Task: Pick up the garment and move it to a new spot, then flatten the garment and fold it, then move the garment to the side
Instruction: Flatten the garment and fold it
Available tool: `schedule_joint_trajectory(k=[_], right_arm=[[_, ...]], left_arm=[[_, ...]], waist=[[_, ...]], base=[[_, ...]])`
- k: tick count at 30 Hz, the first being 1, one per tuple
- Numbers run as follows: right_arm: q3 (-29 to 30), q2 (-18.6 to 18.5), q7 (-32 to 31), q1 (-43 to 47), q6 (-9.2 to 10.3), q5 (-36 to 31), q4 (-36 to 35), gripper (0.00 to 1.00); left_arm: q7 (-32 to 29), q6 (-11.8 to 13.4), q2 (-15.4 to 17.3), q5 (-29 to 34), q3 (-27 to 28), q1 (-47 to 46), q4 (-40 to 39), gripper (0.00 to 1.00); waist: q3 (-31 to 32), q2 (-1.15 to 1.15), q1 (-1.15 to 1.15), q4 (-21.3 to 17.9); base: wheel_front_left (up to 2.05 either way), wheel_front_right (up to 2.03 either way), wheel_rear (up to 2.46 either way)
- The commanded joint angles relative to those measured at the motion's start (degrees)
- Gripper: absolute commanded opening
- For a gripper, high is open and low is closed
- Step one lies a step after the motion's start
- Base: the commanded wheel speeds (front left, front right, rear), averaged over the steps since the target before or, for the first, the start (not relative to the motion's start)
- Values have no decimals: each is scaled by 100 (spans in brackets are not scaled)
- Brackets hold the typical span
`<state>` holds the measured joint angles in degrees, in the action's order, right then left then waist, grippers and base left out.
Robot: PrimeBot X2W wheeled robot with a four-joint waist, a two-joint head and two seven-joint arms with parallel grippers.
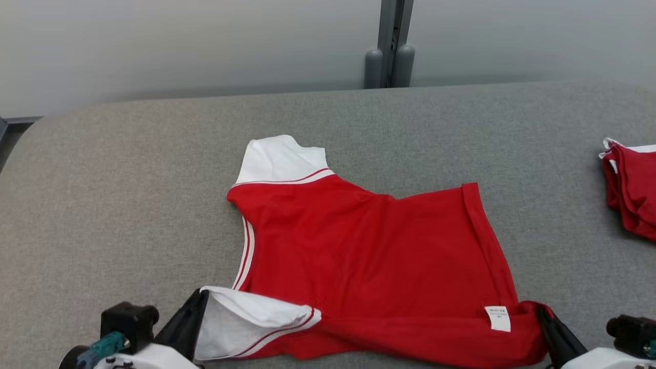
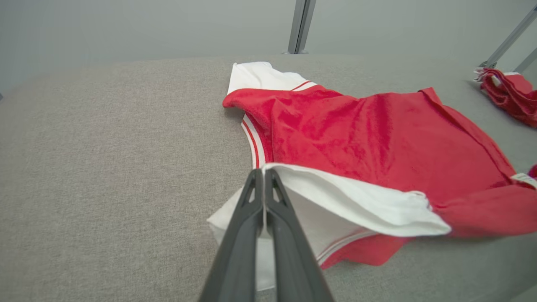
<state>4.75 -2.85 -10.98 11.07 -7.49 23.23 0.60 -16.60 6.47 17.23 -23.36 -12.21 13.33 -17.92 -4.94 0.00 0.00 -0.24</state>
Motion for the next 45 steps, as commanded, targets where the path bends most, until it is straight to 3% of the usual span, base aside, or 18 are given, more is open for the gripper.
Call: schedule_joint_trajectory(k=[1, 9, 10, 11, 12, 13, 14, 15, 16, 28, 37, 45], right_arm=[[-69, -19, 93, -238, 0, 36, 213, 0], [-349, -22, 716, -886, 0, 7, 1071, 0], [-369, -21, 824, -940, 0, 5, 1102, 0], [-398, -21, 885, -977, 0, 4, 1160, 0], [-453, -18, 975, -1004, -1, -34, 1186, 9], [-453, -18, 975, -1004, -1, -34, 1186, 9], [-477, -18, 1067, -1036, -1, -25, 1192, 35], [-497, -25, 1140, -1046, 0, -40, 1200, 80], [-542, -42, 1218, -1040, -1, -72, 1187, 100], [-543, -163, 2105, -869, -1, -561, 645, 100], [-543, -128, 2068, -504, -1, -782, 440, 100], [-495, -105, 2012, -355, -1, -777, 400, 100]], left_arm=[[64, -134, 23, -37, -29, -379, 315, 0], [635, -588, -162, -131, -158, -1395, 1739, 0], [700, -612, -182, -131, -170, -1454, 1855, 20], [771, -639, -195, -120, -179, -1493, 1963, 65], [846, -643, -208, -101, -180, -1529, 2049, 100], [846, -643, -208, -101, -180, -1529, 2049, 100], [934, -640, -241, -110, -161, -1549, 2116, 100], [1033, -628, -262, -125, -135, -1538, 2170, 100], [1150, -602, -287, -126, -112, -1516, 2205, 100], [2985, -220, -720, -24, 378, -996, 2134, 100], [3169, -3, -772, 343, 572, -453, 2003, 100], [3178, 10, -764, 491, 580, -297, 2003, 100]], waist=[[-272, 0, 0, -4], [-540, 0, 0, -37], [-545, 0, 0, -40], [-546, 0, 0, -45], [-545, 0, 0, -52], [-545, 0, 0, -52], [-539, 0, 0, -57], [-525, 0, 0, -61], [-503, 0, 0, -64], [-15, 0, 0, -67], [400, 0, 0, -84], [505, 0, 0, -42]], base=[[0, 0, 0], [0, 0, 0], [0, 0, 0], [0, 0, 0], [0, 0, 0], [0, 0, 0], [0, 0, 0], [0, 0, 0], [0, 0, 0], [0, 0, 0], [0, 0, 0], [0, 0, 0]])
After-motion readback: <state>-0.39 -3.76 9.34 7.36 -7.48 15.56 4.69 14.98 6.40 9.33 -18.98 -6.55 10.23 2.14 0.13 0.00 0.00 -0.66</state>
